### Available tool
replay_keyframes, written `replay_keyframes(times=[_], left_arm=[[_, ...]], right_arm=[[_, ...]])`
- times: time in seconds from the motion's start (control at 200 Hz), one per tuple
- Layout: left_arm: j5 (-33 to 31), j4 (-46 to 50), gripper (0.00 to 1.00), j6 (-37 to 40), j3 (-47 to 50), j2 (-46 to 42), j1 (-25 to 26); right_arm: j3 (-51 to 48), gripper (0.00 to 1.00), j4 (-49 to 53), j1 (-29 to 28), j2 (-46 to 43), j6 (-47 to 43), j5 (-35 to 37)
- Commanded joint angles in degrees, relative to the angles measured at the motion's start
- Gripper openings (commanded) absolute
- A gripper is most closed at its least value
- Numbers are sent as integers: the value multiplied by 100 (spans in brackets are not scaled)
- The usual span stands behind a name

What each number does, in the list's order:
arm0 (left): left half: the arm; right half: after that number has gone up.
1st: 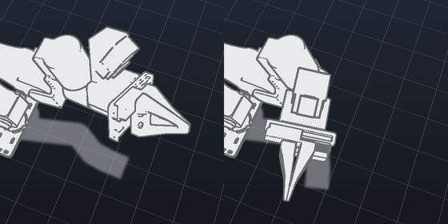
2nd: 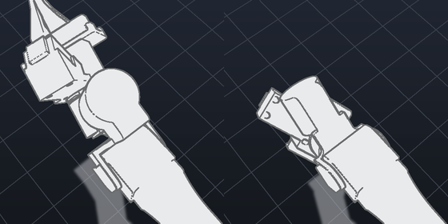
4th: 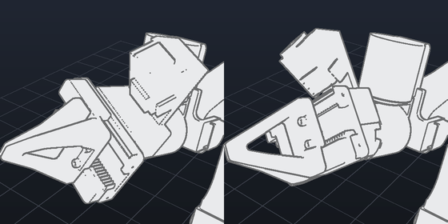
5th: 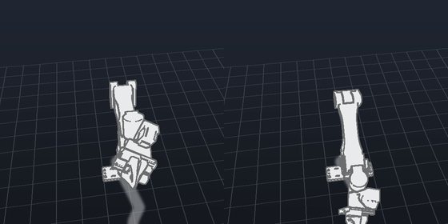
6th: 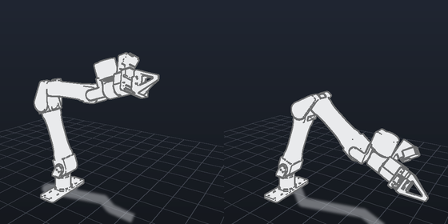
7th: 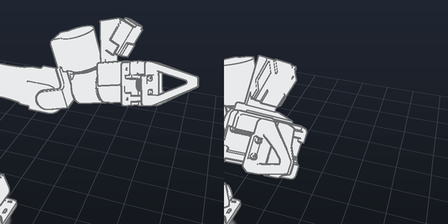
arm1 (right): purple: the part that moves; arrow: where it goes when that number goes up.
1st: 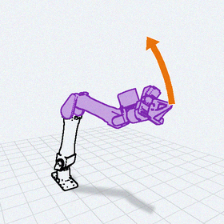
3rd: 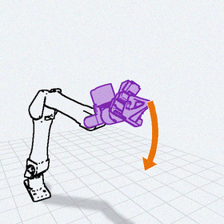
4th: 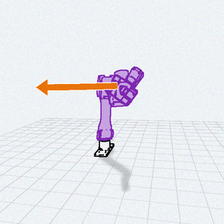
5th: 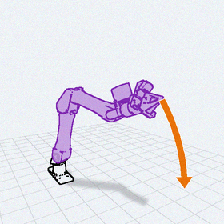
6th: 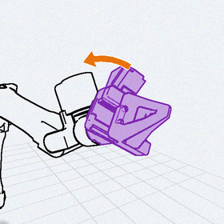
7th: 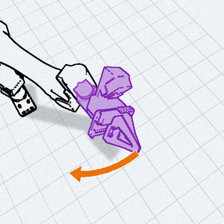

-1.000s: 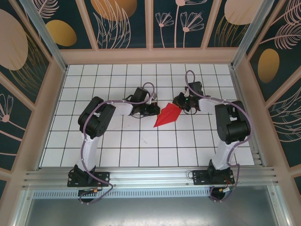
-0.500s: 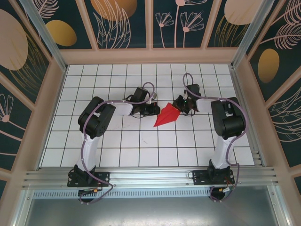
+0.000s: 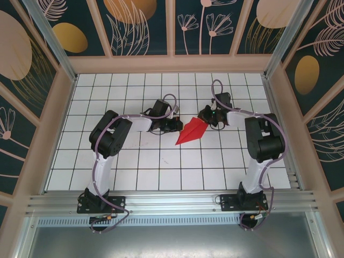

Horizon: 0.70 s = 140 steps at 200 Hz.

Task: Fold a paper plane with a square sheet of paper (pick it up from the middle)
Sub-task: Fourth fold the wing at the center of the table.

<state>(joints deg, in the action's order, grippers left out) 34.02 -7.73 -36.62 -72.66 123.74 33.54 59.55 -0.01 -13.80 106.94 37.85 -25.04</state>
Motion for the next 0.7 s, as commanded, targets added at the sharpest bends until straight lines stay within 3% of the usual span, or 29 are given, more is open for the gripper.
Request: replay_keyframes(times=[0.0,0.34,0.41,0.455,0.696], left_arm=[[-122,430,0,48,51,247,52],[1,388,0,25,9,106,73],[-52,368,9,22,-7,-41,70],[-113,362,21,15,-7,-184,74],[-482,161,36,-72,462,-1024,74]], right_arm=[[-156,12,50,71,271,47,223],[-36,15,33,97,14,-201,-49],[72,18,102,97,-253,-342,-251],[117,19,199,90,-448,-422,-310],[-601,34,429,106,-1432,-389,321]])
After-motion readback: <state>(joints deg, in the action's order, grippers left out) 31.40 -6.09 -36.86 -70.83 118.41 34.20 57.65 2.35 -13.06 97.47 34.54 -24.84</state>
